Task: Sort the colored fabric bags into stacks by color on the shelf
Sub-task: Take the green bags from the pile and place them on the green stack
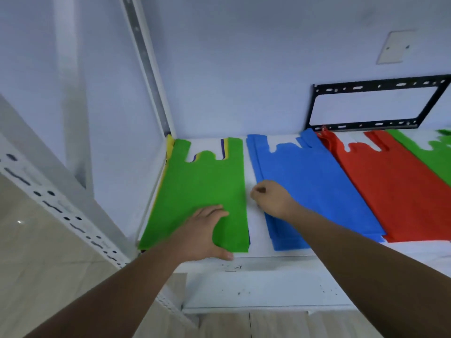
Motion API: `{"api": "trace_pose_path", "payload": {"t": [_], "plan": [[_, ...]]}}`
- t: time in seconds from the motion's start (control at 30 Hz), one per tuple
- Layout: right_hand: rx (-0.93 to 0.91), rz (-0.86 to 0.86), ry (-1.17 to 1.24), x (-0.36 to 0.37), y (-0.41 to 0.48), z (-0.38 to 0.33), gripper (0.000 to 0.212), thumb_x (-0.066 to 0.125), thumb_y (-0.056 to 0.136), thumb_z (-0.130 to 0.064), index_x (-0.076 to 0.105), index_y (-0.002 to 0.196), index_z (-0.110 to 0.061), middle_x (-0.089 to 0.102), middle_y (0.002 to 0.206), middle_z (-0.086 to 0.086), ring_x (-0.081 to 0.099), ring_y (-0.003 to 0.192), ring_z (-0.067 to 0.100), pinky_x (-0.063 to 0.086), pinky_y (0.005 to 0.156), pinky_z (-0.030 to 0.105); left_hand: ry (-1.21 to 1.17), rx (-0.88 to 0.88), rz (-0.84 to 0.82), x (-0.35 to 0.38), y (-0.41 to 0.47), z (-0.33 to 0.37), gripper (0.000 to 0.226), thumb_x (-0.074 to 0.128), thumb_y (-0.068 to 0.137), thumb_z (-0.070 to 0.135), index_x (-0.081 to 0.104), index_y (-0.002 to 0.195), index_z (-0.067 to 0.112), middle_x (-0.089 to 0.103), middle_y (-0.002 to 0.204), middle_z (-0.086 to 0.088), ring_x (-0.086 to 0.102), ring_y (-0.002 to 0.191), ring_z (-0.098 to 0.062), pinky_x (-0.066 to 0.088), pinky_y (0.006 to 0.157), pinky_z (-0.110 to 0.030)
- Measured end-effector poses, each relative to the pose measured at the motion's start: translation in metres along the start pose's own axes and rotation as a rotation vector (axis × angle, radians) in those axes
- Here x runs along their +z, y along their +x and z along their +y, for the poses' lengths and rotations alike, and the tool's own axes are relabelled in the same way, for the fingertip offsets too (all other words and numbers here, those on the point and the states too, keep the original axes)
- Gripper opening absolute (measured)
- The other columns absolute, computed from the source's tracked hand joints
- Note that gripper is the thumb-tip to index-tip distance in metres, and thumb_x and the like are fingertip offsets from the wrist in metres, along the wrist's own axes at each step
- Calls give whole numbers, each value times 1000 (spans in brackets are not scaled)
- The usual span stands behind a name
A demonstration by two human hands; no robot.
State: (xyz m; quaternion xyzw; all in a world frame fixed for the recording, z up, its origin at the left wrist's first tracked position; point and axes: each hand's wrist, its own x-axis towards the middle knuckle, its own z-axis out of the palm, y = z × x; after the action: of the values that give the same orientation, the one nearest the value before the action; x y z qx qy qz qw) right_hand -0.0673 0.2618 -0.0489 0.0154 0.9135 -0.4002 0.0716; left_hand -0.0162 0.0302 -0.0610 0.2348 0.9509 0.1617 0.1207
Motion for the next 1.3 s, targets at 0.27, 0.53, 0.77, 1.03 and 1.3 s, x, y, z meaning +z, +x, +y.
{"api": "trace_pose_path", "payload": {"t": [0.27, 0.53, 0.77, 1.03, 1.3], "plan": [[38, 37, -13, 21, -6, -12, 31, 53, 89, -22, 59, 76, 5, 53, 66, 17, 48, 63, 17, 41, 61, 30, -193, 0, 167, -4, -5, -19, 45, 65, 89, 47, 58, 126, 24, 65, 118, 5, 62, 100, -9, 52, 91, -34], [315, -74, 292, 30, -18, -34, 52, 48, 97, -43, 67, 81, 2, 75, 74, 15, 65, 57, 23, 51, 53, 27, -328, -42, 240, -5, 0, -27, 16, 63, 92, 41, 58, 91, 25, 61, 71, 3, 52, 57, -9, 38, 51, -27], [519, -247, 665, 40, -18, -50, 44, 51, 97, -42, 61, 112, -2, 71, 83, 16, 71, 72, 26, 58, 64, 34, -233, 90, 244, -11, -3, -16, 26, 62, 90, 45, 59, 108, 26, 63, 81, 9, 59, 69, -7, 52, 63, -35], [430, 47, 465, 40, -10, -48, 42, 54, 94, -44, 50, 71, -9, 49, 55, 8, 45, 44, 20, 40, 47, 27, -381, -15, 270, -13, -6, -33, 25, 57, 92, 49, 62, 100, 26, 68, 80, 3, 64, 71, -16, 54, 65, -46], [311, 56, 423, 22, -14, -55, 54, 47, 95, -52, 62, 79, -3, 53, 57, 8, 42, 44, 19, 36, 48, 29, -408, -11, 313, -13, 0, -30, 23, 55, 96, 42, 62, 104, 22, 67, 76, -1, 58, 57, -15, 49, 56, -39]]}}
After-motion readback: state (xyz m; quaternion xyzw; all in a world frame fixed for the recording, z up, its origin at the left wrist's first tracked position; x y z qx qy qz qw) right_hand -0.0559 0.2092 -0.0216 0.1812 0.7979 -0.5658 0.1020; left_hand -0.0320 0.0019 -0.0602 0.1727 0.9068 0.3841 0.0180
